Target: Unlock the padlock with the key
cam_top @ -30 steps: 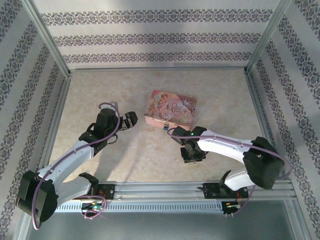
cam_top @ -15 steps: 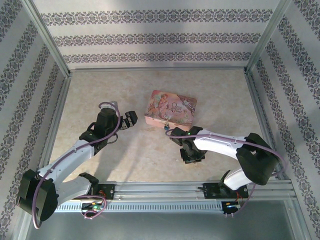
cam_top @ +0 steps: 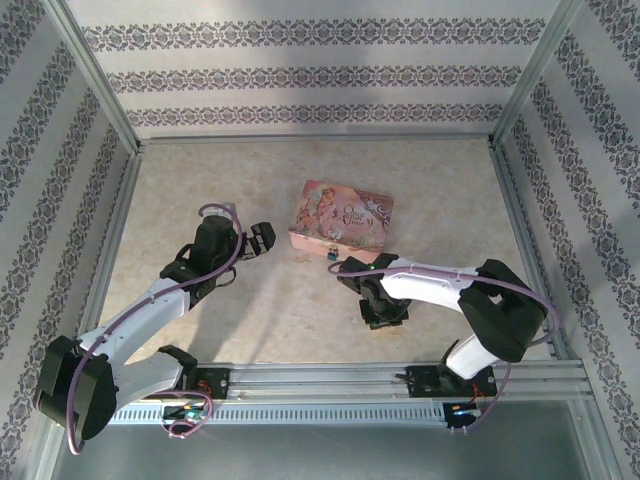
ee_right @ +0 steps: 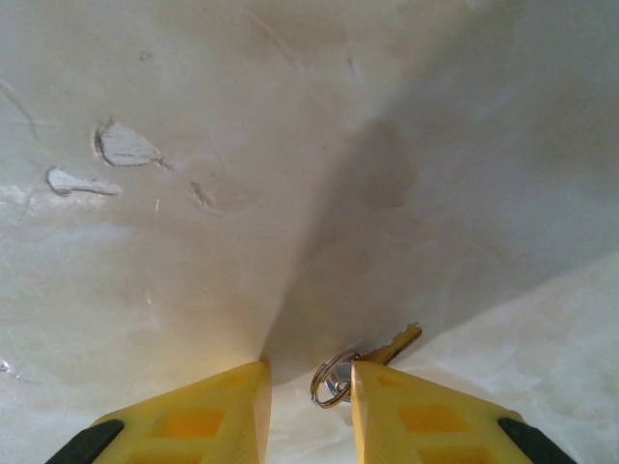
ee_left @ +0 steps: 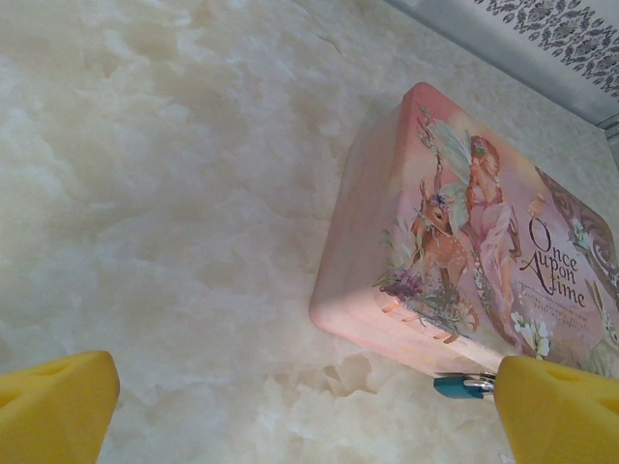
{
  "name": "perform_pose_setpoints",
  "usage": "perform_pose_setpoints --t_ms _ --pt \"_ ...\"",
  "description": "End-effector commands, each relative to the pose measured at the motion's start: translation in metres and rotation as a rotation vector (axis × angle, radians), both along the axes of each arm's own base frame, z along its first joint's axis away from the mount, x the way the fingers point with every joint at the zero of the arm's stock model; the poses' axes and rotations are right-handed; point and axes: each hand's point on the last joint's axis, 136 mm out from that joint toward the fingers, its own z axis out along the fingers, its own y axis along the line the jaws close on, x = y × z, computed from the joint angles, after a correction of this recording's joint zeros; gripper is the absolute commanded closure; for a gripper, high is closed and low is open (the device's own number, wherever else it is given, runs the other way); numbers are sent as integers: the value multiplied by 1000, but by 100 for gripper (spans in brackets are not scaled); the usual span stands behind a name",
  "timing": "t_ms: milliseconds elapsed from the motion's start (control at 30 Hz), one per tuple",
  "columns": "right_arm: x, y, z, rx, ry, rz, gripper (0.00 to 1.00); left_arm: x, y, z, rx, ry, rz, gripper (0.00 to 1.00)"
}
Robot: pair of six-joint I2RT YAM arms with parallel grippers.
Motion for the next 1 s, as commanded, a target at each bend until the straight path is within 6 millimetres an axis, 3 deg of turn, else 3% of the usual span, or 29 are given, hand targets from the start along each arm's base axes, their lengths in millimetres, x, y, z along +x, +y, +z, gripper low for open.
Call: perform_pose_setpoints --t_ms 0,367,633,833,967 --pt "-3 -7 -4 -50 1 4 72 6 0 13 -8 -27 8 1" --pt "2 -12 -10 -78 -23 4 77 4 1 13 -5 -26 11 1" --pt "8 -13 -10 -83 -42 7 88 2 3 14 3 -27 14 1" --pt "15 -12 3 -69 -88 21 100 0 7 17 23 -29 19 1" --pt "24 -6 21 -20 -149 61 100 -2 9 23 31 -35 18 1"
